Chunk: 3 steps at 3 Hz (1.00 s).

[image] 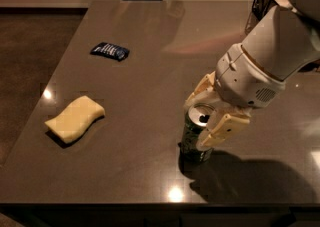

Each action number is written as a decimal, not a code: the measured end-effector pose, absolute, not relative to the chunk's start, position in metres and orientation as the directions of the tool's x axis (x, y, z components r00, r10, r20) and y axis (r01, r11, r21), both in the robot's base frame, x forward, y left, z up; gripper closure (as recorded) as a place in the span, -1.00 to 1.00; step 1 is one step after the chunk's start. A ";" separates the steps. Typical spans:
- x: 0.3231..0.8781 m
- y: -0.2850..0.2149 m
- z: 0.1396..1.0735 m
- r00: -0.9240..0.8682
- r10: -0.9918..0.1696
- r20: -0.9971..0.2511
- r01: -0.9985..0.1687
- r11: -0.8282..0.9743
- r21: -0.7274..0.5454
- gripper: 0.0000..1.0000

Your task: Move green can near rxbar blueberry

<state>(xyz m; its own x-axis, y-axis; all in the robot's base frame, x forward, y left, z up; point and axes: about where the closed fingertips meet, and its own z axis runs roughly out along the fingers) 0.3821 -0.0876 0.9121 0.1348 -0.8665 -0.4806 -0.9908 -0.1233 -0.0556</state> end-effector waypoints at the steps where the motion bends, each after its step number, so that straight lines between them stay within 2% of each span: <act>1: 0.382 -0.085 0.921 0.131 -0.863 -0.487 -0.991 -0.115 -0.062 0.31; 2: 0.389 -0.069 0.943 0.142 -0.861 -0.488 -0.990 -0.112 -0.091 0.77; 3: 0.410 -0.049 0.962 0.140 -0.857 -0.496 -0.989 -0.101 -0.105 1.00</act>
Offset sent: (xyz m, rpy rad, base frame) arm 0.0226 0.0429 0.0625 0.0257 -0.0615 -0.0126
